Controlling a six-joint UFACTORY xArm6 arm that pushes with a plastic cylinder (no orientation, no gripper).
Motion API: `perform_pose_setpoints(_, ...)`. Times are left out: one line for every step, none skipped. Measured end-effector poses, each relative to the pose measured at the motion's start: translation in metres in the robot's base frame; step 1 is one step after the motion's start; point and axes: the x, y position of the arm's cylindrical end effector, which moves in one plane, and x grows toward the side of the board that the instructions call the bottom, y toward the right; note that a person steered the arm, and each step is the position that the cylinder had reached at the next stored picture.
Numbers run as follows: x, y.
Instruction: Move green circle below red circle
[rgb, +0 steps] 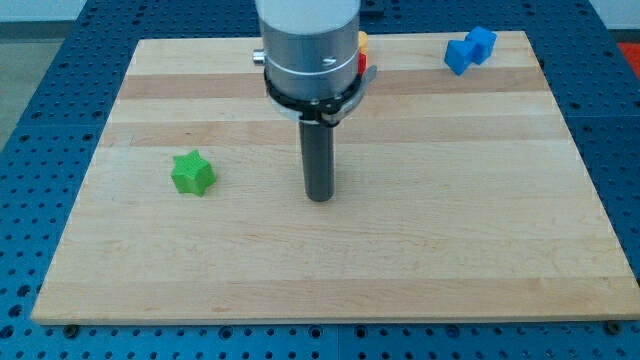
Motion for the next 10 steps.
perform_pose_setpoints(-0.023, 0.000)
perform_pose_setpoints(-0.046, 0.000)
perform_pose_setpoints(-0.068, 0.000)
perform_pose_setpoints(-0.089, 0.000)
perform_pose_setpoints(-0.099, -0.003)
perform_pose_setpoints(-0.099, -0.015)
perform_pose_setpoints(-0.100, -0.025)
perform_pose_setpoints(-0.113, -0.031)
perform_pose_setpoints(-0.140, -0.031)
perform_pose_setpoints(-0.154, -0.031)
